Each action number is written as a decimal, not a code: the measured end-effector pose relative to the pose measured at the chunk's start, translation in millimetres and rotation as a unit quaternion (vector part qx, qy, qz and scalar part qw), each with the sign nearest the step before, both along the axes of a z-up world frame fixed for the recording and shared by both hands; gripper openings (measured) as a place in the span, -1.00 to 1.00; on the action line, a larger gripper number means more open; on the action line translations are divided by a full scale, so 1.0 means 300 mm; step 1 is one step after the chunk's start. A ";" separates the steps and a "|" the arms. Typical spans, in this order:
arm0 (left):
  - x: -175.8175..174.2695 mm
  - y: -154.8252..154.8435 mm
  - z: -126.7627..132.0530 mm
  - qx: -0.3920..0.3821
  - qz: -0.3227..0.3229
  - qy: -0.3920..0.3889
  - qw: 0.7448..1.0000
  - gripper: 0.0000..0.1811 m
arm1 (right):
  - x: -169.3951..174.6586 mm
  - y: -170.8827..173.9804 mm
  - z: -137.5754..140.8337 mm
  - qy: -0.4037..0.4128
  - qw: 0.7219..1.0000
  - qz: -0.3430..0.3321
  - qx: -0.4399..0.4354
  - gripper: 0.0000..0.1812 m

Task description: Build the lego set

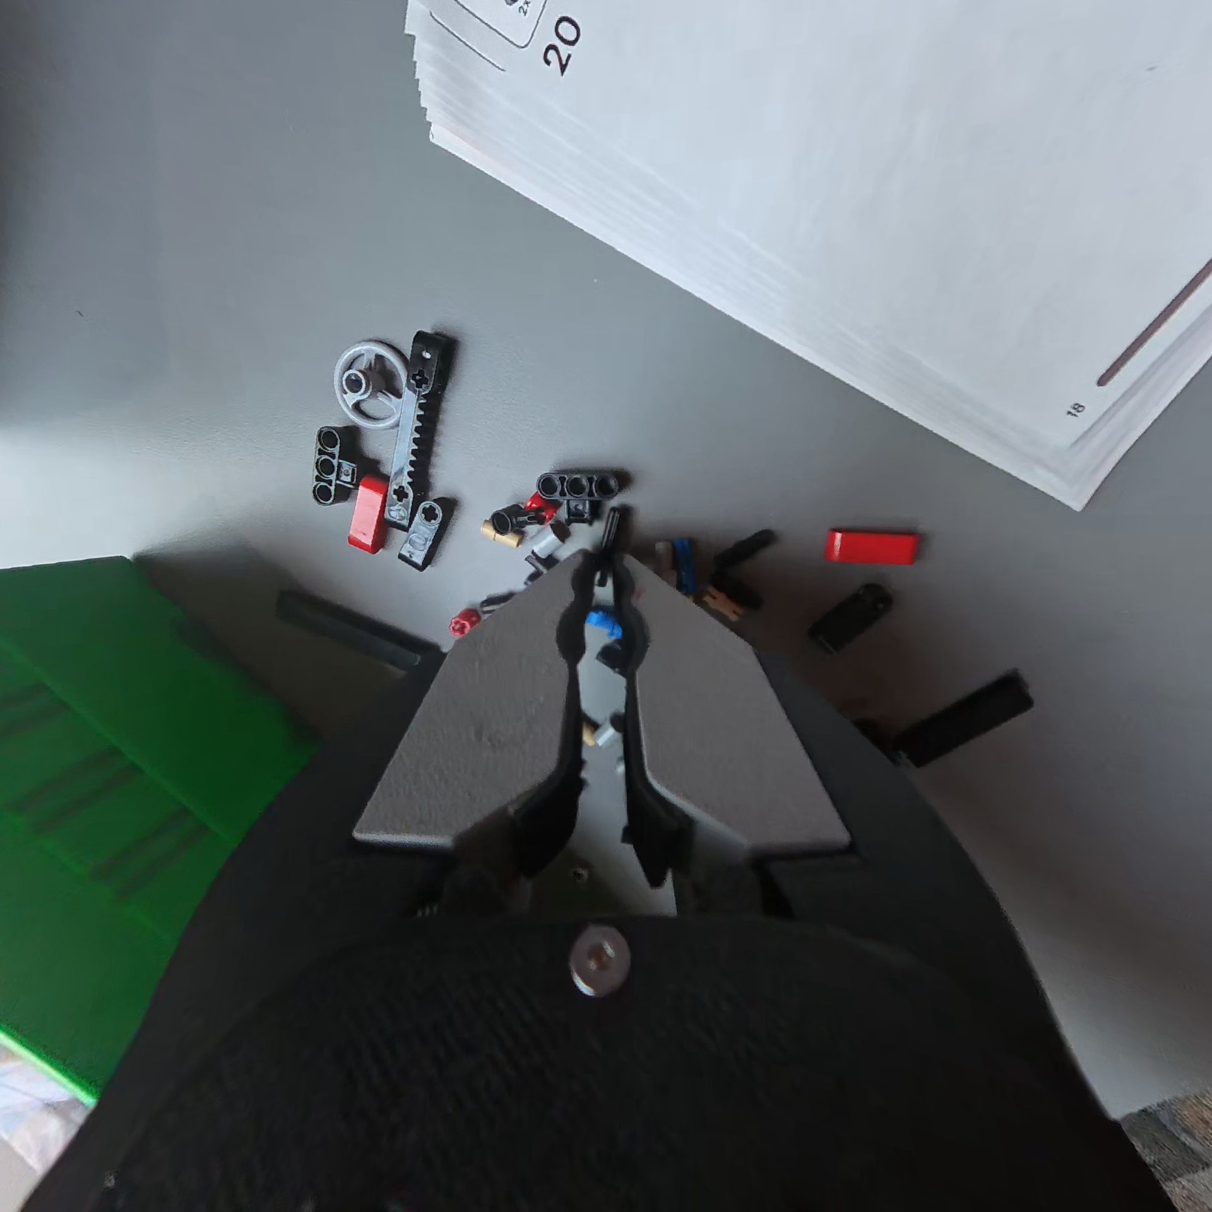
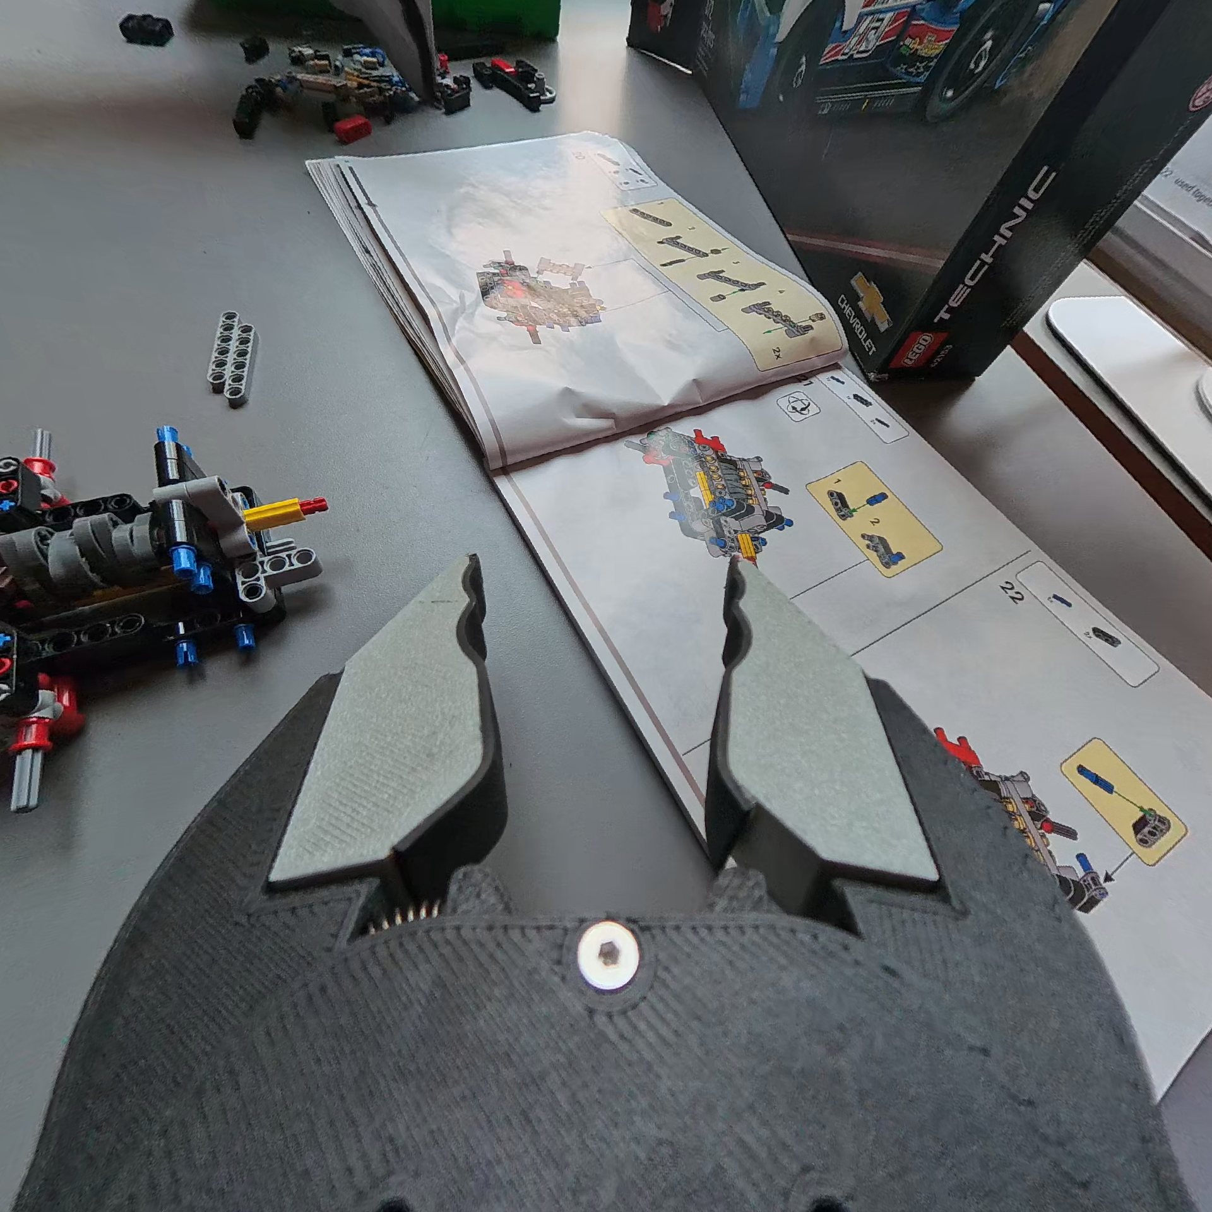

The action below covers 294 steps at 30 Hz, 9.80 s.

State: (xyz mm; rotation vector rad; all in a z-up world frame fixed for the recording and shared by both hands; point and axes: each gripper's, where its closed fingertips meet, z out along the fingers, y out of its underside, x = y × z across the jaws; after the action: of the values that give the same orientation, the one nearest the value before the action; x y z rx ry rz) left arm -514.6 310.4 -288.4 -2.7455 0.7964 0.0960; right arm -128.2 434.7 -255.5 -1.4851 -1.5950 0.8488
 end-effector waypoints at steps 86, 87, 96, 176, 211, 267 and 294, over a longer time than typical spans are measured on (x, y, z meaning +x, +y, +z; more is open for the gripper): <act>0.718 -0.217 0.101 -0.057 -0.071 -0.234 0.968 -0.99 | 0.005 -0.027 -0.027 -0.027 0.999 0.016 0.006 -0.22; 0.752 -0.222 0.093 -0.059 -0.086 -0.229 0.968 -0.99 | 0.005 -0.028 -0.028 -0.027 0.999 0.016 0.006 -0.23; 0.767 -0.234 0.009 -0.087 -0.104 -0.176 0.975 -0.87 | 0.007 -0.035 -0.029 -0.029 0.999 0.020 0.007 -0.23; 0.138 -0.072 0.133 -0.003 0.227 -0.123 0.966 -0.99 | 0.007 -0.040 -0.035 -0.034 0.999 0.024 0.008 -0.24; 0.163 -0.292 0.302 0.129 0.228 -0.099 0.960 -0.93 | 0.007 -0.034 -0.036 -0.035 0.999 0.019 0.006 -0.24; -0.074 -0.192 0.126 0.099 0.284 -0.082 0.950 -1.00 | 0.015 -0.048 -0.030 -0.029 0.999 0.031 -0.004 -0.17; -0.148 -0.280 0.113 0.083 0.334 -0.084 0.935 -1.00 | 0.016 -0.052 -0.026 -0.026 0.999 0.036 -0.011 -0.22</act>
State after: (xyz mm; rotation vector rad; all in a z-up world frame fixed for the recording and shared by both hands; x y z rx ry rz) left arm -558.9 226.5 -254.4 -2.6842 -0.2064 0.0575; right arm -123.5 419.0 -263.4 -1.4840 -1.6912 0.8774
